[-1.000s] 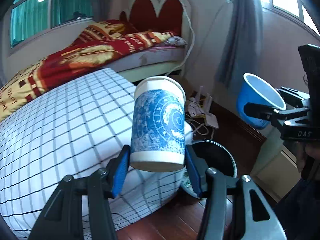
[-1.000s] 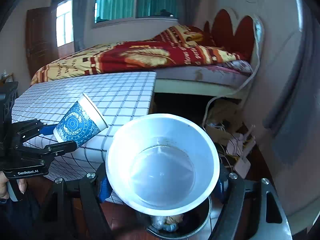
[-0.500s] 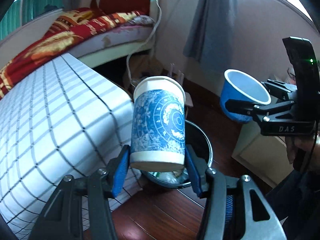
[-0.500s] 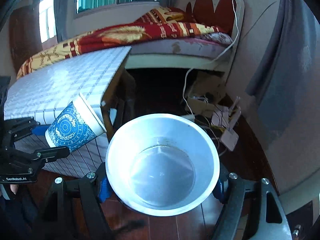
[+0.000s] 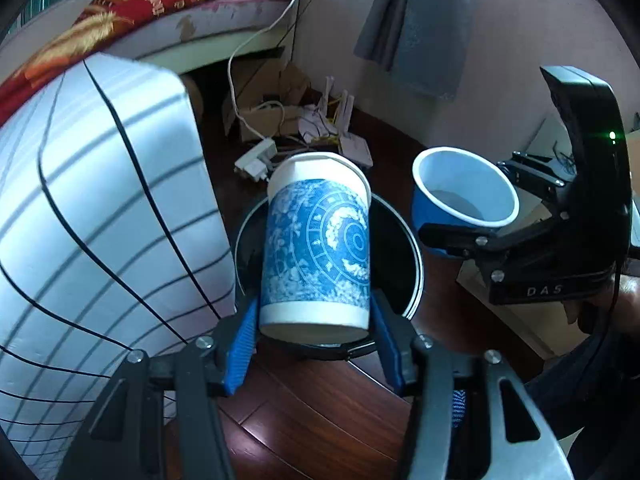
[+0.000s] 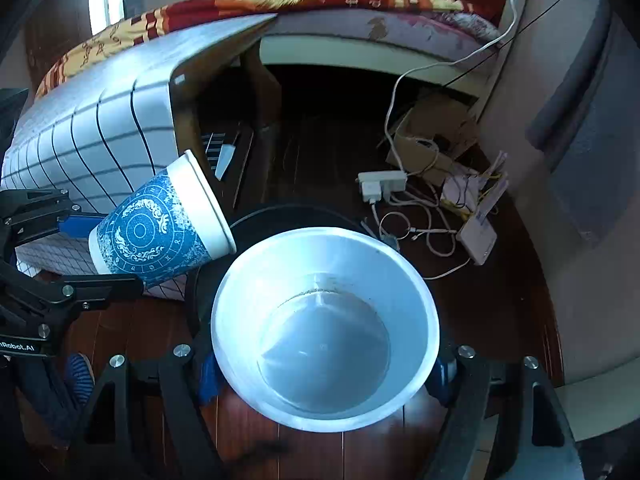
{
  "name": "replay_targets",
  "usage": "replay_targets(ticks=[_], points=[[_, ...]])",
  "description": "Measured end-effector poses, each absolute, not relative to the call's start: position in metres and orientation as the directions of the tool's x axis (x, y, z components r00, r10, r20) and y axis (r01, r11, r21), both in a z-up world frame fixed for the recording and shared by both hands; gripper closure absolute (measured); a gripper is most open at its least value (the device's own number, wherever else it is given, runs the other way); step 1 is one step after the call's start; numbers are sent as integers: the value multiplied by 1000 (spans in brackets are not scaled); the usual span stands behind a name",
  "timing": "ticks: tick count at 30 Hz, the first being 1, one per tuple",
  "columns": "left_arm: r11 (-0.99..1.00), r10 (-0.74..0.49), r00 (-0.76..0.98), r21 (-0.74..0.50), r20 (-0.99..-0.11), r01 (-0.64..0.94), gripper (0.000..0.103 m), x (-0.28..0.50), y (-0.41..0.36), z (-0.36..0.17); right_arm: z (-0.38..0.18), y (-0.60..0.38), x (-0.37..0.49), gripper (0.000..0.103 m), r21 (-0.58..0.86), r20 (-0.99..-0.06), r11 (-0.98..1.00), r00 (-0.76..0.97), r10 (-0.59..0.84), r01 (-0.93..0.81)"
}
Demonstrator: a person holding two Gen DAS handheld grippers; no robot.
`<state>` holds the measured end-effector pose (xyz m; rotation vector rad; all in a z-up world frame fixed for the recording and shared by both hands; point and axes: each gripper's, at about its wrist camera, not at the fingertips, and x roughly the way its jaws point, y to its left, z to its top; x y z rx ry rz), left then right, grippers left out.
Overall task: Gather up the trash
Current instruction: 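Carry the bowl cup and paper cup over the black bin, then open both tools to drop both cups into the bin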
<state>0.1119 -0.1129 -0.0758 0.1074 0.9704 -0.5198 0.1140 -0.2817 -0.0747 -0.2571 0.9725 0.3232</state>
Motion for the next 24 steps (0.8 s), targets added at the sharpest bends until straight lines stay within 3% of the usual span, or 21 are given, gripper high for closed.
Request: replay_targets(ticks=[21, 22, 23, 24], points=[[876, -373, 350, -201, -859, 439, 47, 142, -121, -123, -139, -258, 144, 23, -83, -897, 872, 417, 145, -482], [873, -380, 340, -212, -860, 439, 46, 144, -120, -126, -142, -257, 144, 23, -106, -895, 864, 426, 133, -492], [878, -376, 338, -214, -863, 429, 39, 146, -121, -130, -149, -256, 144, 15, -143, -897, 857, 431, 99, -495], [888, -357, 347, -200, -867, 415, 22, 146, -121, -134, -157, -258, 145, 1, -170, -904, 855, 424, 63, -490]])
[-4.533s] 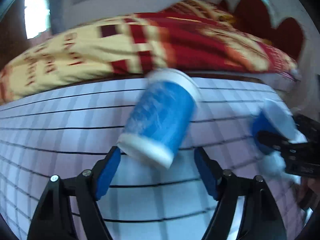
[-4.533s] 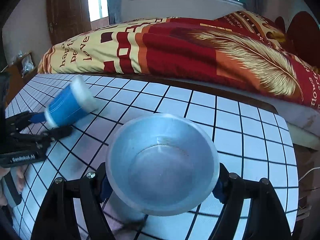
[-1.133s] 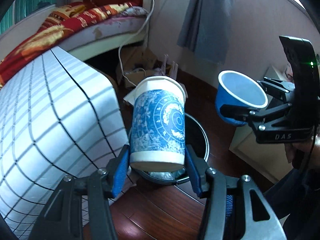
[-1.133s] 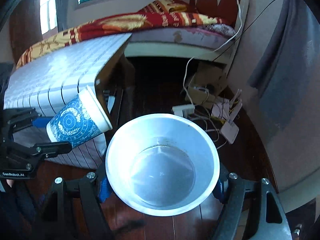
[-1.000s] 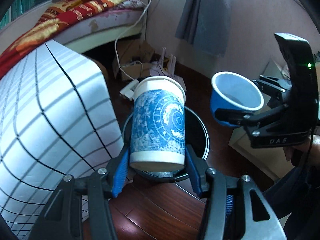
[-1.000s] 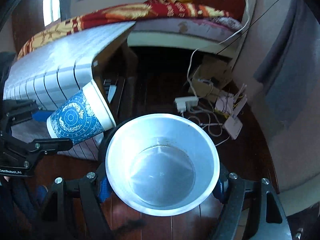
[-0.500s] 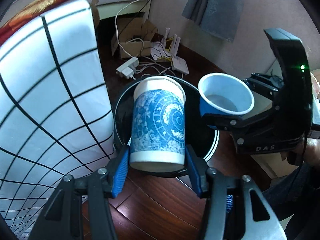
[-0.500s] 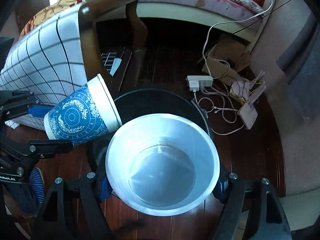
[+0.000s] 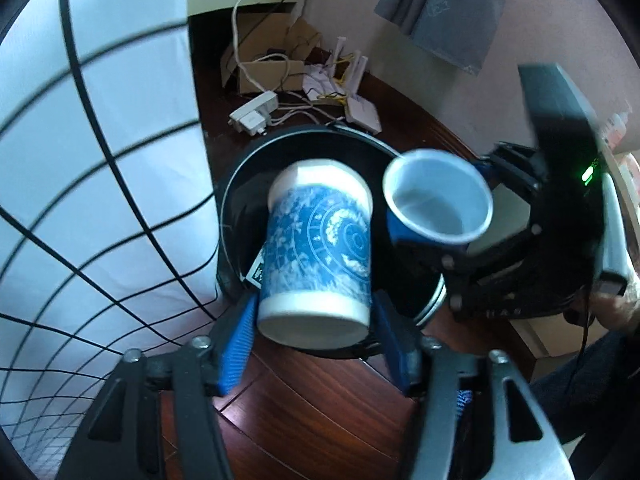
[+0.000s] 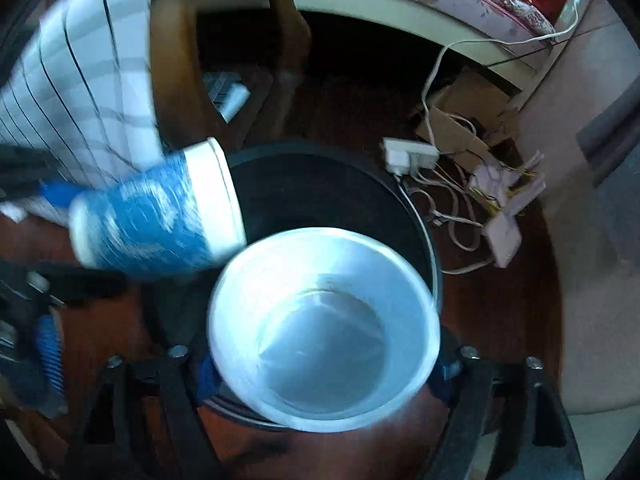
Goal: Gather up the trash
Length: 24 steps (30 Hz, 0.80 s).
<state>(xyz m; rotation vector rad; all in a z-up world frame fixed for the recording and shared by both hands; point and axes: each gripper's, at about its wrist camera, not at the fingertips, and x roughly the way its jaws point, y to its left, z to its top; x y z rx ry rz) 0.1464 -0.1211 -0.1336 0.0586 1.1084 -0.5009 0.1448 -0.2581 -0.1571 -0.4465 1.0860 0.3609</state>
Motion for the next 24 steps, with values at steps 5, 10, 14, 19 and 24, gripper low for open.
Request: replay_targets(ticks=[5, 10, 14, 19, 24], points=[[921, -290, 380, -149, -878, 360, 13, 139, -112, -142, -179, -287, 142, 0, -156, -930, 891, 368, 13, -426], [944, -231, 438, -91, -869, 319, 1, 128, -106, -143, -170, -298, 137, 0, -127, -921, 927, 390, 23, -353], [952, -209, 470, -70, -857, 297, 1, 126, -104, -138, -163, -297, 132, 0, -79, -919, 944, 391, 55, -319], [958, -203, 493, -67, -846, 279, 1, 125, -98, -132, -150, -284, 129, 0, -45, -909, 951, 407, 88, -307], [965, -193, 511, -67, -838, 255, 1, 119, -90, -123, -133, -278, 124, 0, -39, -897, 949, 430, 104, -312]])
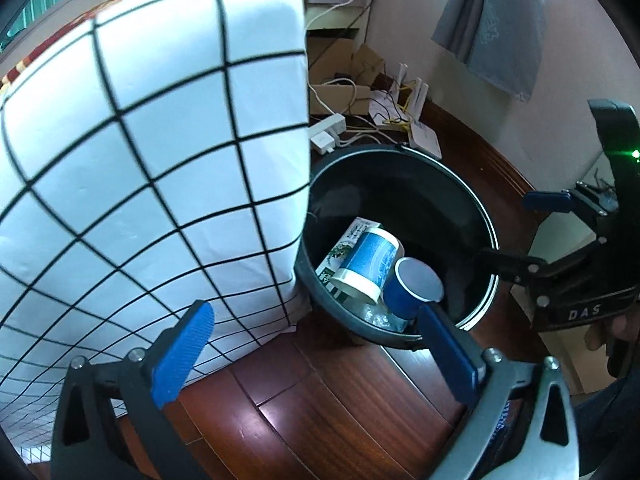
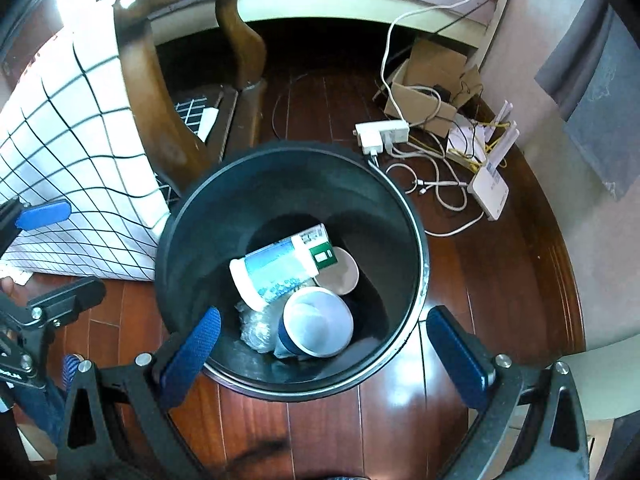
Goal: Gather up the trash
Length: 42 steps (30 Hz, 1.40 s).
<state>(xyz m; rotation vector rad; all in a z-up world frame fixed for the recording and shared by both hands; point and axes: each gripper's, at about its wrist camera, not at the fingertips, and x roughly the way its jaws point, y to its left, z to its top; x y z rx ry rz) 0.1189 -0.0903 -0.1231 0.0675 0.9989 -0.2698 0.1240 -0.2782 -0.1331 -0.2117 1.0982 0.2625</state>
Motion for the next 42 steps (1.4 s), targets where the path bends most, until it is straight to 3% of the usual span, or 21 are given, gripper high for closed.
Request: replay_targets(ticks=[32, 42], points=[[983, -131, 731, 10, -670, 185, 1, -7, -51, 42, 96, -234, -23, 0, -112, -716, 972, 695, 65, -206], [985, -122, 799, 26, -589, 169, 1, -38, -50, 84, 140, -245, -62, 0, -107, -648, 982, 760, 52, -158]])
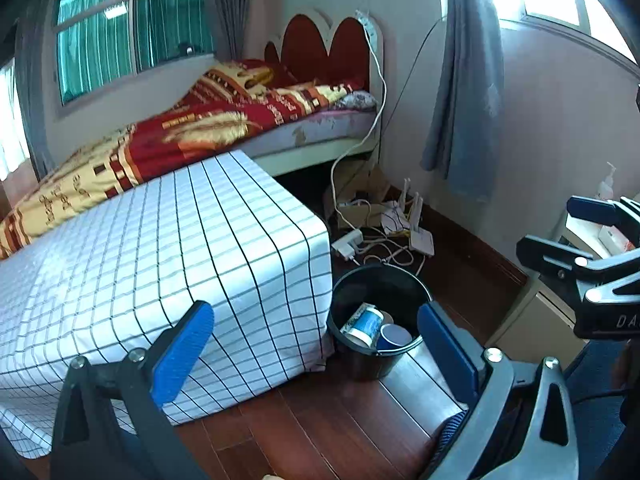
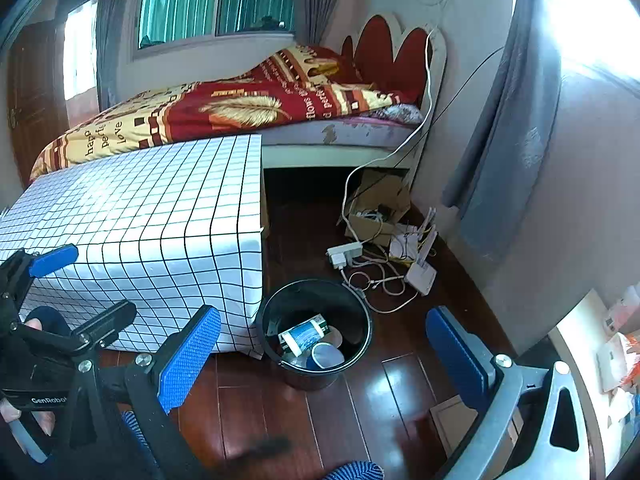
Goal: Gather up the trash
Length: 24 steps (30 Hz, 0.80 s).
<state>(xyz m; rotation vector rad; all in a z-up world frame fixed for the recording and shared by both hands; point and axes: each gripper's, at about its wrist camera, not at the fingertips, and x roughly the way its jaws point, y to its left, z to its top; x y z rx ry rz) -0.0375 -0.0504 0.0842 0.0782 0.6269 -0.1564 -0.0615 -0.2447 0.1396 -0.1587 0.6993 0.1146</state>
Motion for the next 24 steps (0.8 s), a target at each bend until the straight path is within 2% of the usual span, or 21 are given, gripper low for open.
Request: replay_targets(ticks=[7, 24], points=[[984, -134, 823, 24, -552, 176, 1, -43, -53, 96, 149, -252, -71, 0, -92, -630, 985, 775, 55, -145], [982, -145, 823, 20, -549, 187, 1, -46, -55, 95, 148, -250, -75, 0, -86, -626, 986, 778, 61, -146]])
